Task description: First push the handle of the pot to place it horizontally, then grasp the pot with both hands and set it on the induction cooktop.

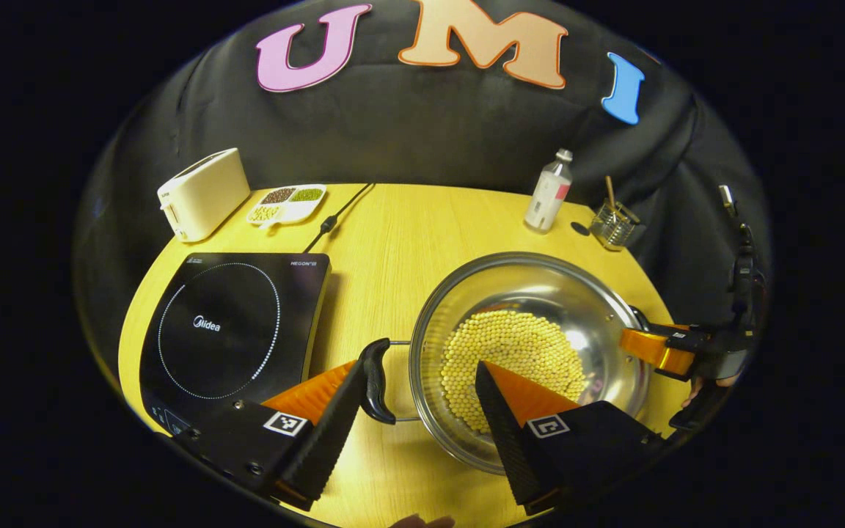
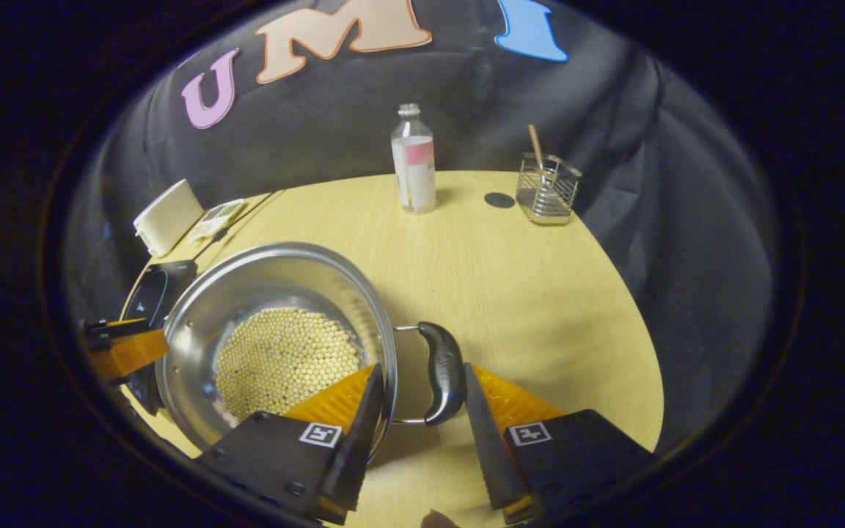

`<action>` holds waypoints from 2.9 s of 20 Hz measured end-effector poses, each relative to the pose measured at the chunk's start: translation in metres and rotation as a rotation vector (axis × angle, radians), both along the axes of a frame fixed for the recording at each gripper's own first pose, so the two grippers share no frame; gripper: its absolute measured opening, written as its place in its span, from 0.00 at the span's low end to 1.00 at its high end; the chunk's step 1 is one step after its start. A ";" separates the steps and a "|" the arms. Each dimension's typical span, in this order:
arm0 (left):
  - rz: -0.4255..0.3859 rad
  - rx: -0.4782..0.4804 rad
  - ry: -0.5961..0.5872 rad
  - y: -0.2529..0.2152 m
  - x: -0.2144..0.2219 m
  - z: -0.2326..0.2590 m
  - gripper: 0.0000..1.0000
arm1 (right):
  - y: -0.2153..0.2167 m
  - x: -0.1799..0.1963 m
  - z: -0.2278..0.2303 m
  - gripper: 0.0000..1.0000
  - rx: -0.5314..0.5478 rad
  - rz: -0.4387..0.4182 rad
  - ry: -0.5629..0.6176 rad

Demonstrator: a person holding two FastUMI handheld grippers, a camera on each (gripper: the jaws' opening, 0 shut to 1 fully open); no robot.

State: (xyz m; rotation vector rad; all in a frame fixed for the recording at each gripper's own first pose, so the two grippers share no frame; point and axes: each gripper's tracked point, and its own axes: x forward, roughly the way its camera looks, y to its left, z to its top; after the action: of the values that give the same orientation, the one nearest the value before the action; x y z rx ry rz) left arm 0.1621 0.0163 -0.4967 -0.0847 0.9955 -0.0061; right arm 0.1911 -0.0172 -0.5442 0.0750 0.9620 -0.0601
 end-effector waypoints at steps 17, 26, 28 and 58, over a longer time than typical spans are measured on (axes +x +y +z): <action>-0.044 0.002 0.100 0.011 0.001 -0.029 0.58 | 0.005 -0.006 -0.011 0.45 0.103 -0.064 0.081; -0.026 0.004 0.053 0.049 -0.012 0.012 0.58 | 0.042 -0.016 0.032 0.50 0.119 -0.046 0.026; -0.019 0.005 0.047 0.065 -0.016 0.021 0.58 | 0.058 -0.019 0.041 0.50 0.122 -0.043 0.014; -0.088 -0.028 -0.043 0.360 0.000 0.018 0.58 | 0.366 0.005 0.048 0.44 0.066 -0.107 0.040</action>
State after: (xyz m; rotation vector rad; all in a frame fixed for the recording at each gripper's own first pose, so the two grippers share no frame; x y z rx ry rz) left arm 0.1617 0.3763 -0.4789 -0.0656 0.9557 -0.1024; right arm 0.1964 0.3487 -0.4965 0.1864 0.9992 -0.1286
